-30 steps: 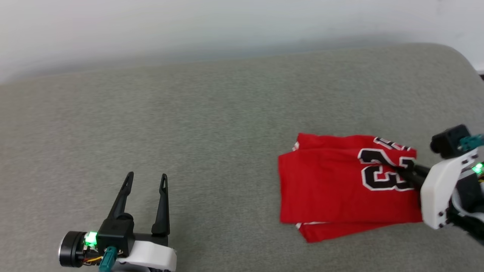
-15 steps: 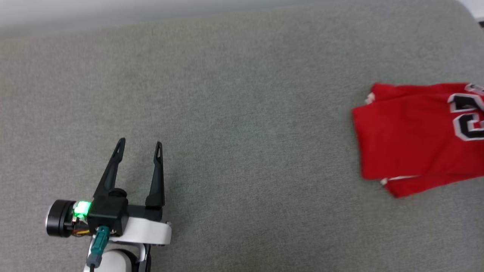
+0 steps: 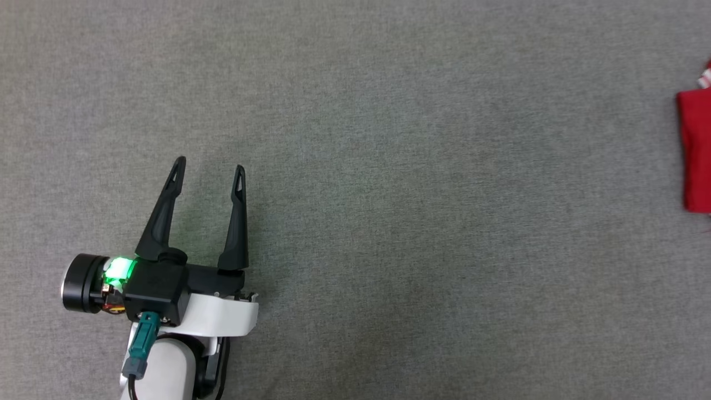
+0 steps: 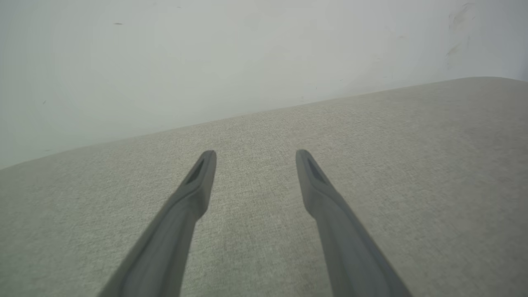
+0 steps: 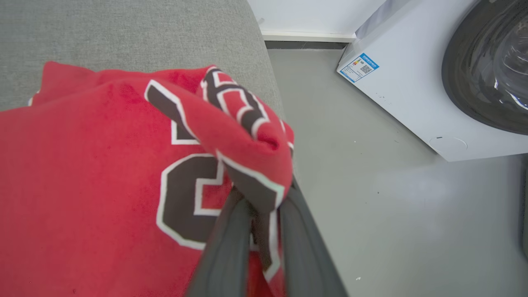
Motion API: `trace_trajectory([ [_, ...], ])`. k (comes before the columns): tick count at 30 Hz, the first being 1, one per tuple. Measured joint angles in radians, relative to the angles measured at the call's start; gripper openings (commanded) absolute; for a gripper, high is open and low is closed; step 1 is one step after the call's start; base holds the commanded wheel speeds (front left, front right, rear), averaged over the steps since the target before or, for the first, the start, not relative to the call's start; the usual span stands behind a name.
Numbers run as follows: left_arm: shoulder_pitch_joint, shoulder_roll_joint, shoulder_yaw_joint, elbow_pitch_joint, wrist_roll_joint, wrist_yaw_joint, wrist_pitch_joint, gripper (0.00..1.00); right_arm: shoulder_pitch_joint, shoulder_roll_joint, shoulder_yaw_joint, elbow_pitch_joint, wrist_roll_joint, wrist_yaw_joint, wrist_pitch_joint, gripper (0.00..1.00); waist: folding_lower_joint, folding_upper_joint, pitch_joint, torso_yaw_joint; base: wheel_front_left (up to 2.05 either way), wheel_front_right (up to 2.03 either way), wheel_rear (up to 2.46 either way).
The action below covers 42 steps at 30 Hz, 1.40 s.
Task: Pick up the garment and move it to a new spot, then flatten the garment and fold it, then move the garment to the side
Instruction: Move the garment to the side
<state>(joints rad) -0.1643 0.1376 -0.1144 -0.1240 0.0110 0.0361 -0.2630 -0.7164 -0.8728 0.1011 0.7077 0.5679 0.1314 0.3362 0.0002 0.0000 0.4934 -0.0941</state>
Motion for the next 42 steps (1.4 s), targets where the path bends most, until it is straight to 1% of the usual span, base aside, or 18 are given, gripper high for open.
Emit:
trace_trajectory([
  [3, -0.009, 0.004, -0.002, -0.007, 0.001, 0.002, 0.000, 1.00, -0.025, 0.003, -0.041, 0.041, -0.040, 0.000, -0.021, 0.00, -0.0001, 0.0000, 0.022, 0.009, 0.00, 0.00, 0.00],
  [6, -0.012, 0.008, -0.004, -0.009, 0.001, 0.008, 0.000, 1.00, -0.040, 0.032, -0.068, 0.075, -0.067, 0.000, -0.024, 0.00, -0.0001, 0.0000, 0.034, 0.013, 0.00, 0.00, 0.00],
  [7, -0.013, 0.008, -0.006, -0.009, 0.001, 0.008, 0.000, 1.00, -0.040, 0.045, -0.076, 0.085, -0.075, 0.000, -0.021, 0.24, 0.0000, 0.0000, 0.035, 0.014, 0.00, 0.00, 0.00],
  [8, -0.013, 0.008, -0.006, -0.009, 0.001, 0.009, 0.000, 1.00, -0.040, 0.054, -0.082, 0.092, -0.089, 0.000, -0.024, 0.44, 0.0000, 0.0000, 0.035, 0.014, 0.00, 0.00, 0.00],
  [9, -0.014, 0.009, -0.007, -0.008, 0.001, 0.009, 0.000, 1.00, -0.041, 0.060, -0.089, 0.097, -0.106, 0.000, -0.030, 0.59, -0.0001, 0.0000, 0.033, 0.014, 0.00, 0.00, 0.00],
  [10, -0.014, 0.009, -0.007, -0.007, 0.001, 0.012, 0.000, 1.00, -0.044, 0.065, -0.103, 0.103, -0.117, 0.000, -0.043, 1.00, -0.0001, 0.0000, 0.029, 0.014, 0.00, 0.00, 0.00],
  [15, -0.004, 0.011, -0.005, 0.001, -0.007, 0.023, 0.000, 1.00, -0.049, 0.087, -0.156, 0.120, -0.188, 0.000, -0.100, 1.00, -0.0001, 0.0001, -0.008, 0.013, 0.00, 0.00, 0.00],
  [17, 0.003, 0.011, -0.005, 0.003, -0.008, 0.027, 0.000, 1.00, -0.043, 0.092, -0.166, 0.102, -0.212, 0.000, -0.133, 1.00, -0.0001, 0.0000, -0.029, 0.014, 0.00, 0.00, 0.00],
  [21, 0.033, 0.010, 0.001, 0.008, -0.016, 0.036, 0.000, 1.00, -0.026, 0.126, -0.197, 0.007, -0.245, 0.000, -0.250, 1.00, -0.0002, 0.0000, -0.078, 0.014, 0.00, 0.00, 0.00],
  [24, 0.059, 0.009, 0.005, 0.015, -0.024, 0.043, 0.000, 1.00, 0.014, 0.160, -0.217, -0.081, -0.286, 0.000, -0.339, 1.00, -0.0003, 0.0000, -0.118, 0.014, 0.00, 0.00, 0.00],
  [29, 0.104, 0.003, 0.014, 0.025, -0.034, 0.048, 0.000, 1.00, 0.094, 0.263, -0.240, -0.268, -0.319, 0.000, -0.487, 1.00, -0.0003, 0.0000, -0.186, 0.019, 0.00, 0.00, 0.00],
  [31, 0.122, 0.000, 0.016, 0.029, -0.038, 0.052, 0.000, 1.00, 0.133, 0.310, -0.245, -0.345, -0.334, 0.000, -0.520, 1.00, -0.0003, 0.0000, -0.213, 0.022, 0.00, 0.00, 0.00],
  [34, 0.143, -0.003, 0.018, 0.035, -0.041, 0.052, 0.000, 1.00, 0.199, 0.388, -0.242, -0.457, -0.359, 0.000, -0.545, 1.00, -0.0004, 0.0001, -0.250, 0.028, 0.00, 0.00, 0.00],
  [37, 0.158, -0.006, 0.019, 0.042, -0.042, 0.052, 0.000, 1.00, 0.251, 0.444, -0.219, -0.551, -0.367, 0.000, -0.562, 1.00, -0.0004, 0.0000, -0.282, 0.038, 0.00, 0.00, 0.00],
  [40, 0.167, -0.009, 0.021, 0.054, -0.045, 0.051, 0.000, 1.00, 0.315, 0.508, -0.174, -0.634, -0.391, 0.000, -0.572, 1.00, -0.0004, 0.0000, -0.308, 0.048, 0.00, 0.00, 0.00],
  [42, 0.176, -0.011, 0.022, 0.064, -0.050, 0.050, 0.000, 1.00, 0.349, 0.546, -0.160, -0.661, -0.391, 0.000, -0.580, 1.00, -0.0004, 0.0000, -0.324, 0.055, 0.00, 0.00, 0.00],
])
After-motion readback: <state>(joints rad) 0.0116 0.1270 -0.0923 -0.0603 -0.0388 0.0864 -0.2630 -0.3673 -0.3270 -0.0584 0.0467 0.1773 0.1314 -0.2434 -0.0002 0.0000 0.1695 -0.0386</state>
